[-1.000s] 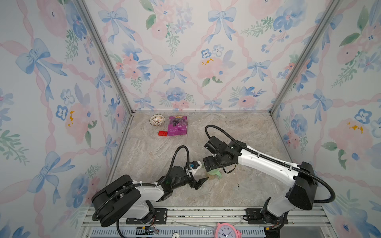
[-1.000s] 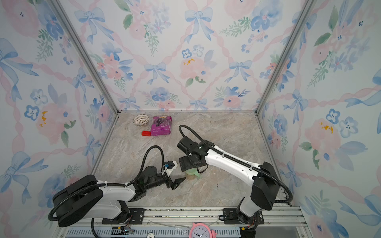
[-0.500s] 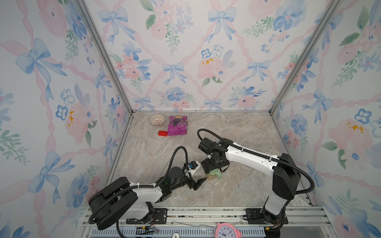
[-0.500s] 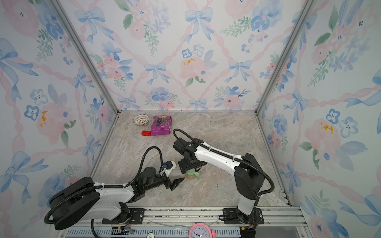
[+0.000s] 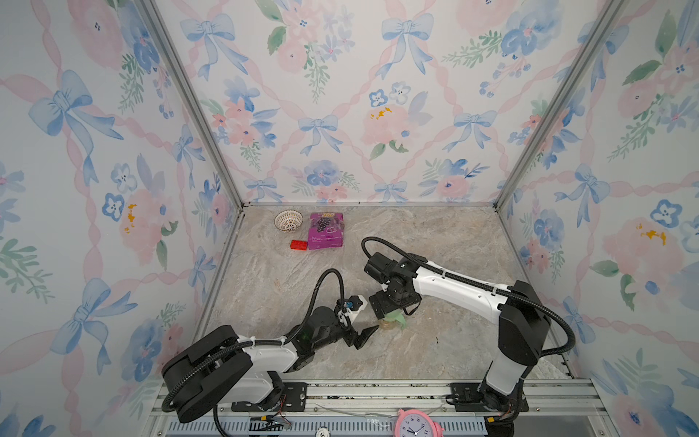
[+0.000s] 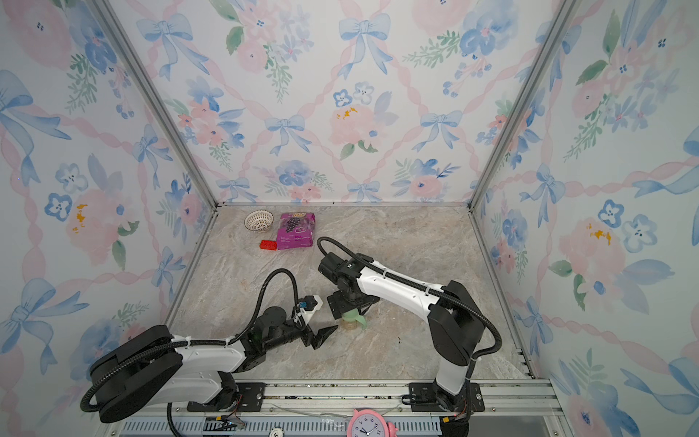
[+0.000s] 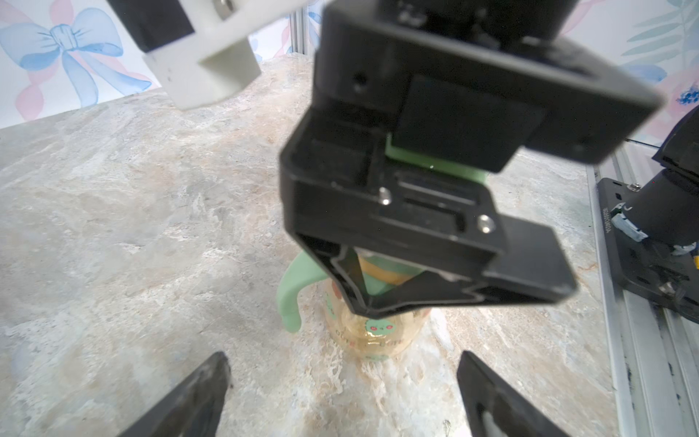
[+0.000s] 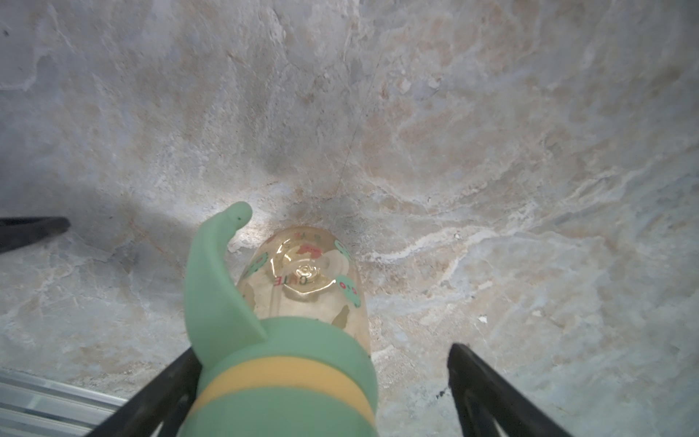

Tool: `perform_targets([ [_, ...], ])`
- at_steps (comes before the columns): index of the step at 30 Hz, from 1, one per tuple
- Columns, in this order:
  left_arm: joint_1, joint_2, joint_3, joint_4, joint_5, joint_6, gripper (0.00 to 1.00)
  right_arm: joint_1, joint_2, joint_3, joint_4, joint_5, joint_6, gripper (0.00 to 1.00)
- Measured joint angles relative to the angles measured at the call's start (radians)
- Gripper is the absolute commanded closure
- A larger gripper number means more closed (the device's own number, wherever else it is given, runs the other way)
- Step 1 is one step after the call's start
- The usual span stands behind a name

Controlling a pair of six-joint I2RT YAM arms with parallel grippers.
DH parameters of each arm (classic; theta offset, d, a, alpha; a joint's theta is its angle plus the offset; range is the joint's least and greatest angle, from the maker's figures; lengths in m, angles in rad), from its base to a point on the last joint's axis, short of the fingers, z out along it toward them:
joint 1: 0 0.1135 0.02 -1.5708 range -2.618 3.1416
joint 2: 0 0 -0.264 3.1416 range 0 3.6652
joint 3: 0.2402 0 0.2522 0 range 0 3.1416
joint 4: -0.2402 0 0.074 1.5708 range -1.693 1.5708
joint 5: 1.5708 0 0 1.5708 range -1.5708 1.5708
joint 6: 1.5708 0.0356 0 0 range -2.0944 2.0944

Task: Assemble the baby bottles
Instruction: Place the baby bottle at the center of the board.

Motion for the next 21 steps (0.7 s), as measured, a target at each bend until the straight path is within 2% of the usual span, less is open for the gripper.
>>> perform_targets([
  [4,0.0,0.0,-0.002,-0.001,0.0,-0.003,0.05,0.0,-0.005,-0.024,0.024,-0.014,0.004,0.07],
  [10,0.0,-0.008,-0.007,-0.007,-0.007,-0.007,0.05,0.0,-0.014,-0.022,0.035,-0.014,0.014,0.03],
  [12,0.0,-0.014,-0.007,-0.008,-0.007,-0.007,0.04,0.0,-0.017,-0.009,0.026,-0.011,0.015,0.0],
  [21,0.0,-0.044,-0.006,-0.039,-0.006,-0.007,0.03,-0.01,-0.023,0.095,-0.02,-0.012,0.0,0.04],
])
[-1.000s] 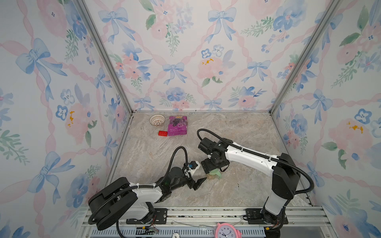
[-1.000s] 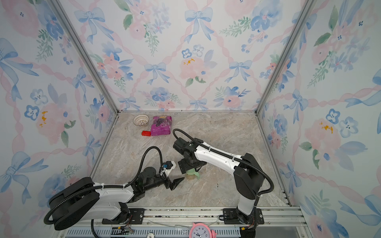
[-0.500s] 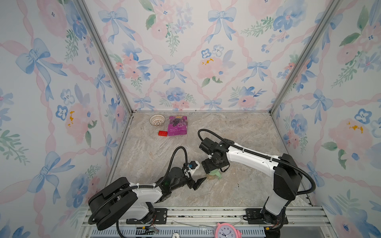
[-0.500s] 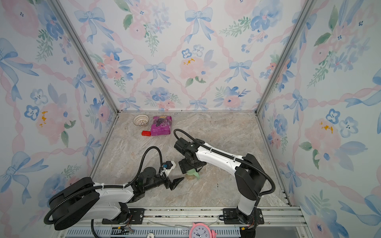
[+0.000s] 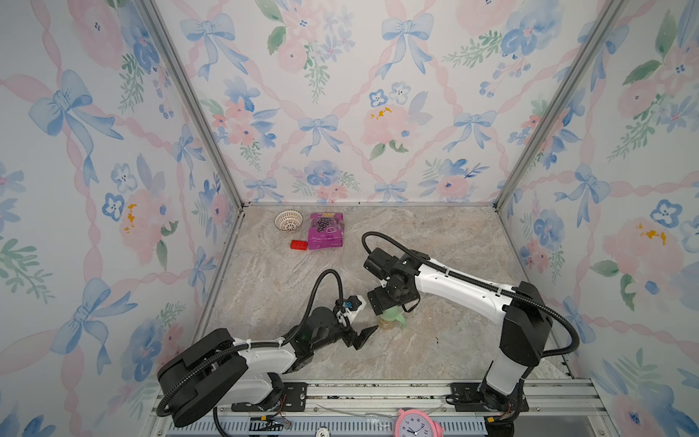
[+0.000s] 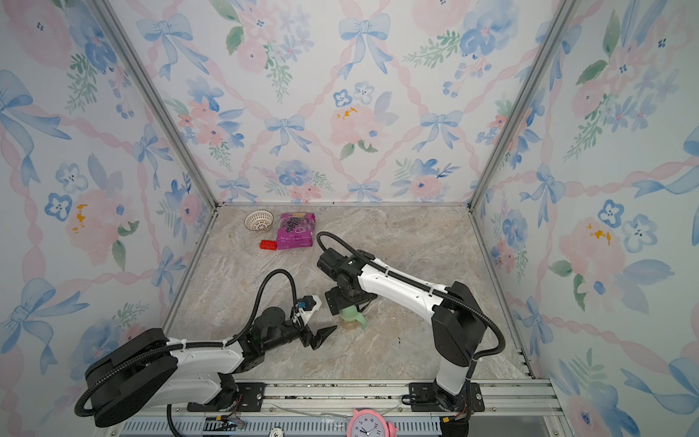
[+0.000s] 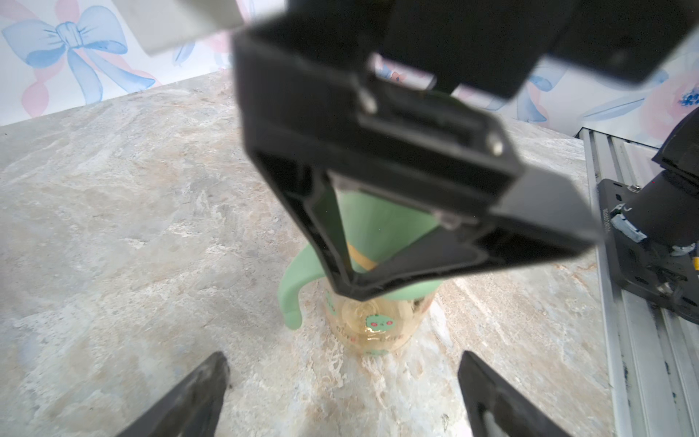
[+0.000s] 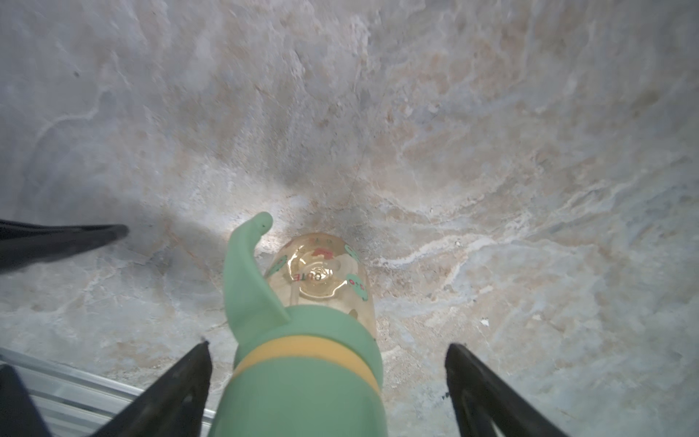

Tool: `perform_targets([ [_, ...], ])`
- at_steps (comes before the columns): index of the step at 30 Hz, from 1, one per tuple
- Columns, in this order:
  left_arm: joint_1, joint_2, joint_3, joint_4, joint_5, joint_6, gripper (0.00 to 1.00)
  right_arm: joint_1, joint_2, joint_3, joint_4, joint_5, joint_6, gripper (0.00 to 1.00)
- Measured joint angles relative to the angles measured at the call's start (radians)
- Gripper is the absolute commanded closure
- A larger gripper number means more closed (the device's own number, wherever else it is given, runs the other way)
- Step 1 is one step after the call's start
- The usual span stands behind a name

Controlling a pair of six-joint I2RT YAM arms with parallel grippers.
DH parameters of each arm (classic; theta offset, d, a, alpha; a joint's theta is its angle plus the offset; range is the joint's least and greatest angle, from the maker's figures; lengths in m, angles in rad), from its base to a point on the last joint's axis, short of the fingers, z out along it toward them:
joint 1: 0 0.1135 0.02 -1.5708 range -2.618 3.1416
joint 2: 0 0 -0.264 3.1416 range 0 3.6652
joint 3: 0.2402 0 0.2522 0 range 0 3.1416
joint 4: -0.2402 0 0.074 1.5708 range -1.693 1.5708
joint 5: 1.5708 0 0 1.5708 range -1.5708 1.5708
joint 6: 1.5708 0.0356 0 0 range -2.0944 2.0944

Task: Assemble the baby bottles
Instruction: Place the baby bottle at the center of the board, then reset both arms

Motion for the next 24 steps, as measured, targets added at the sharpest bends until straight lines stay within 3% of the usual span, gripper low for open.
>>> perform_targets([
  [4,0.0,-0.074,0.0,-0.038,0.011,0.0,0.03,-0.018,-0.061,0.071,0.0,-0.026,-0.02,0.04],
  [7,0.0,-0.218,0.002,-0.096,-0.018,-0.024,0.02,-0.062,-0.168,0.092,-0.002,-0.012,-0.051,0.04],
  [9,0.004,-0.341,0.026,-0.166,-0.095,-0.047,0.02,-0.137,-0.27,0.079,0.013,0.022,-0.089,0.04],
  [11,0.04,-0.435,0.079,-0.224,-0.196,-0.065,0.02,-0.295,-0.442,-0.038,0.147,0.066,-0.143,0.04],
  [12,0.103,-0.465,0.11,-0.233,-0.243,-0.08,0.02,-0.424,-0.556,-0.153,0.259,0.067,-0.173,0.04],
  [15,0.454,-0.469,0.146,-0.175,-0.33,-0.122,0.02,-0.813,-0.787,-0.516,0.585,0.1,-0.219,0.04],
  [16,0.559,-0.448,0.136,-0.15,-0.357,-0.136,0.02,-0.872,-0.816,-0.644,0.715,0.103,-0.239,0.04],
  [19,0.727,-0.348,0.037,-0.053,-0.41,-0.137,0.02,-0.875,-0.729,-0.953,1.057,0.095,-0.317,0.04],
  [24,0.754,-0.203,-0.101,-0.008,-0.435,-0.092,0.02,-0.869,-0.463,-1.126,1.357,0.082,-0.374,0.04],
])
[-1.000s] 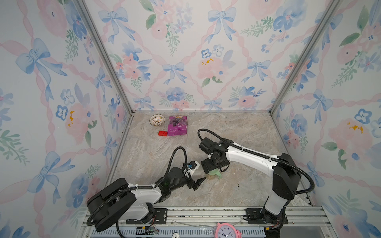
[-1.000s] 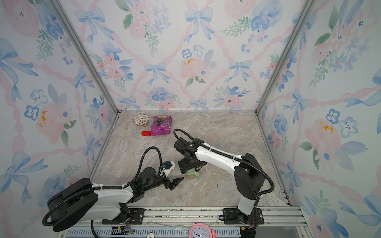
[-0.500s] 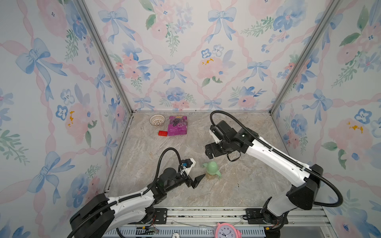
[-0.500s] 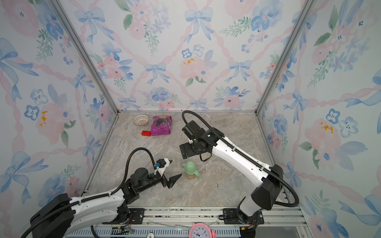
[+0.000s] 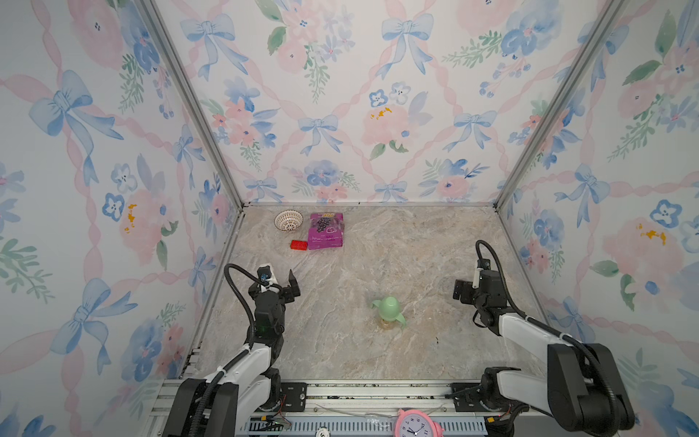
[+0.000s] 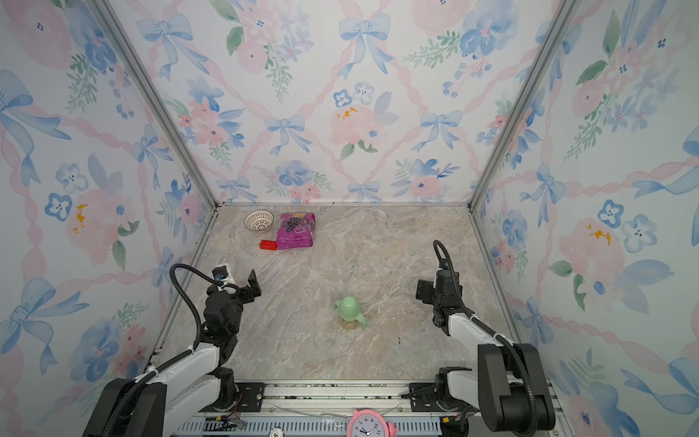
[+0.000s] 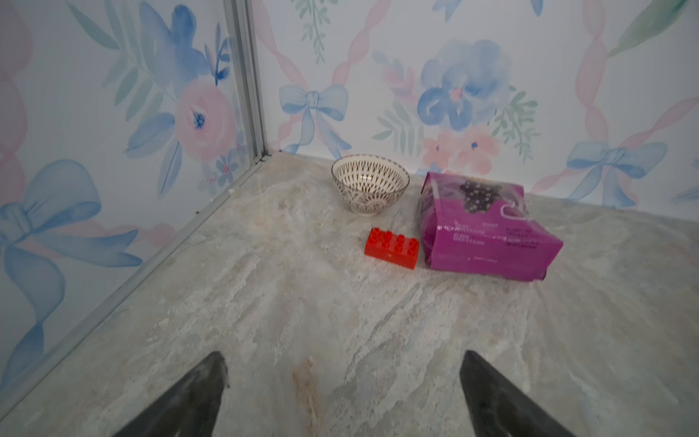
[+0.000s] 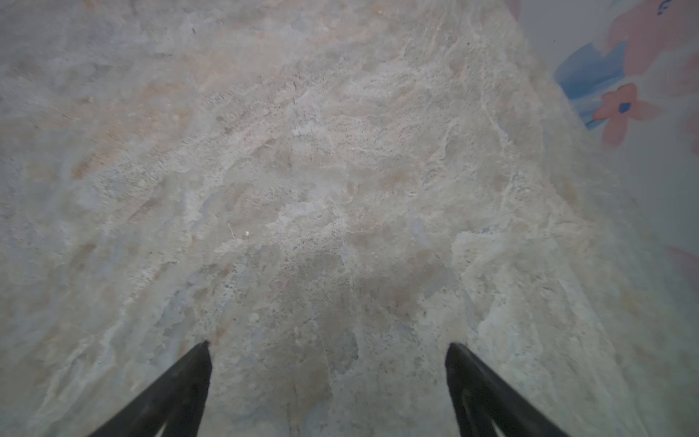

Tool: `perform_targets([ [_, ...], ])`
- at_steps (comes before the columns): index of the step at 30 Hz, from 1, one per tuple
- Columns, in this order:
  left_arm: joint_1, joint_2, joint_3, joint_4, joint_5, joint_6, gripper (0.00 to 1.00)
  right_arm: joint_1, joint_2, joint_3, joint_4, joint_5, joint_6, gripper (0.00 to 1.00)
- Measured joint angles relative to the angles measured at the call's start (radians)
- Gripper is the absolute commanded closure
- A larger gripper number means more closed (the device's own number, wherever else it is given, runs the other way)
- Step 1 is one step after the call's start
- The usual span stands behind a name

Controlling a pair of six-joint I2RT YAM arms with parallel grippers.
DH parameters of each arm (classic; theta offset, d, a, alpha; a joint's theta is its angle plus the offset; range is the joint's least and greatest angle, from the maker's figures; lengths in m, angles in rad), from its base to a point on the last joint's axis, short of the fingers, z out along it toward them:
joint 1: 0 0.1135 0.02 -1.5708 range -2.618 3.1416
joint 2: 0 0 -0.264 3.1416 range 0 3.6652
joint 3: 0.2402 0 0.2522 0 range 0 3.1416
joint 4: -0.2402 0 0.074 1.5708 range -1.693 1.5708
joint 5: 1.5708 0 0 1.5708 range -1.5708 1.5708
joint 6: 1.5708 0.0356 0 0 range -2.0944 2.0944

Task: Assemble the baby bottles
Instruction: Reset both arms

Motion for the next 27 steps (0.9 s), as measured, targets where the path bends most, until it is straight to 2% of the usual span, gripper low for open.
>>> perform_targets([
  [5,0.018,0.072,-0.056,0.153,0.025,0.064,0.02,0.008,0.105,-0.001,0.297,-0.002,-0.043,0.04],
  [8,0.05,0.158,-0.055,0.285,0.067,0.1,0.02,0.018,0.222,-0.002,0.473,0.005,-0.057,0.04],
  [13,0.108,0.31,-0.005,0.382,0.16,0.109,0.02,0.016,0.248,-0.002,0.524,0.014,-0.057,0.04],
  [18,0.088,0.497,0.103,0.415,0.217,0.137,0.02,0.016,0.248,-0.002,0.541,0.029,-0.057,0.04],
  [27,0.092,0.512,0.149,0.385,0.272,0.147,0.02,0.04,0.248,0.001,0.545,0.069,-0.065,0.04],
])
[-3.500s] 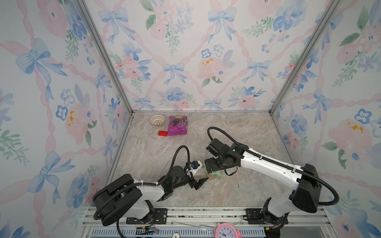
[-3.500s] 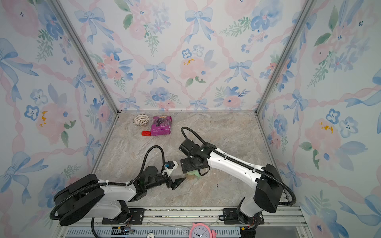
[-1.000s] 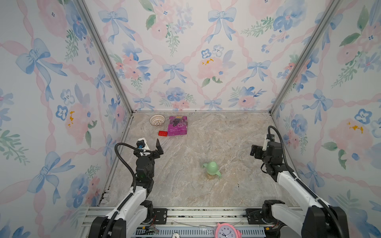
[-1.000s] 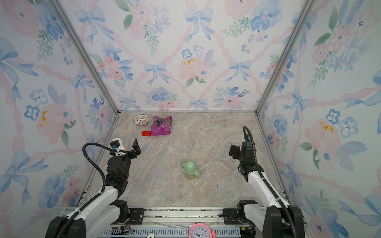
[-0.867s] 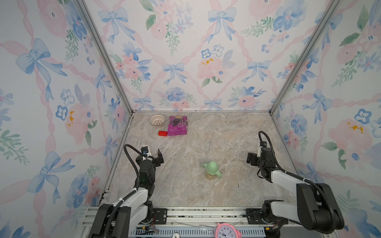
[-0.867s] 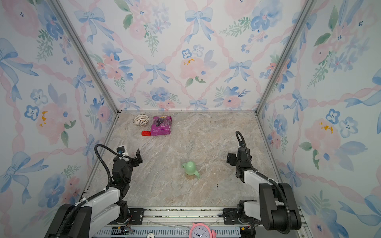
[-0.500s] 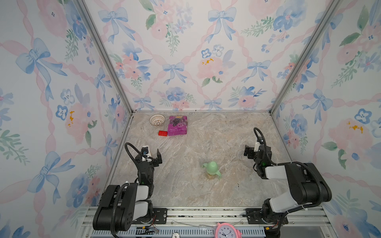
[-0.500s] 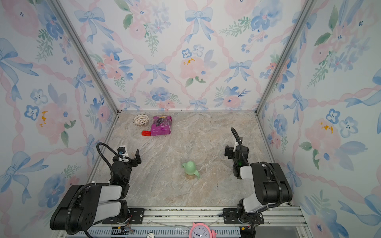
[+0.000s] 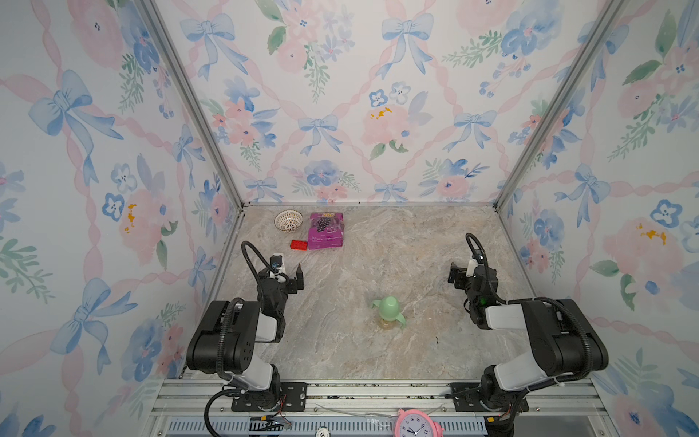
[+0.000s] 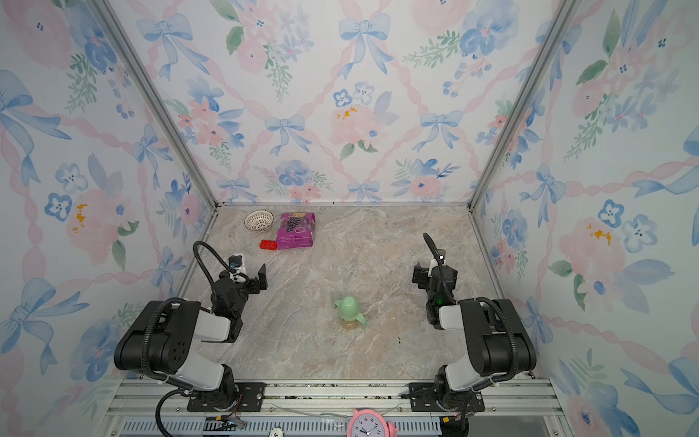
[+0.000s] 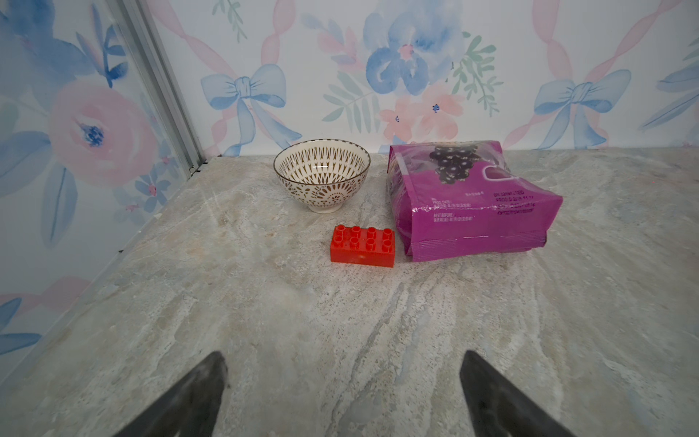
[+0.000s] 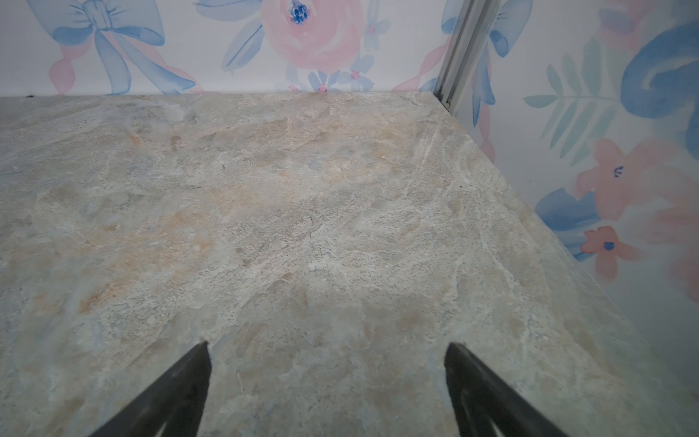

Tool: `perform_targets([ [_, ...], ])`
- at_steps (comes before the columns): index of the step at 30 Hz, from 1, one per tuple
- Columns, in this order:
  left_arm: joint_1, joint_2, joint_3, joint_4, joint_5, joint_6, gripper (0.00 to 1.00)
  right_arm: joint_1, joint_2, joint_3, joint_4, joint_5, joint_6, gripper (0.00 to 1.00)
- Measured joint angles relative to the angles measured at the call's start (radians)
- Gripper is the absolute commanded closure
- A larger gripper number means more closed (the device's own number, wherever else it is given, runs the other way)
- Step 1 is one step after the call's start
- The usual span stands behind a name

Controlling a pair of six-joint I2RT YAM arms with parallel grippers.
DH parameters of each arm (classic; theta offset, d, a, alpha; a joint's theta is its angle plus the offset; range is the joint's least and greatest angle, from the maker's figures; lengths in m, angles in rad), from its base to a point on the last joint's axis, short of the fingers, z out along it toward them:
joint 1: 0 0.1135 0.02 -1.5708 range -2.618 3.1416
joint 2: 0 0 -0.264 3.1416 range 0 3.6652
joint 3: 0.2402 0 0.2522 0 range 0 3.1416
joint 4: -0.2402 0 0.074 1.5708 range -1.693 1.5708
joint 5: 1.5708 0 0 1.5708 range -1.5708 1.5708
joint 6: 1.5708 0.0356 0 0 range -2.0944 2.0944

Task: Assemble the baby bottles
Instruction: Reset both arms

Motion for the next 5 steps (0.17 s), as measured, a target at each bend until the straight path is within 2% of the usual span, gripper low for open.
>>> perform_targets([
  [5,0.001,0.0,0.017,-0.039,0.006,0.0,0.02,-0.002,0.0,0.006,0.0,0.0,0.0,0.04],
])
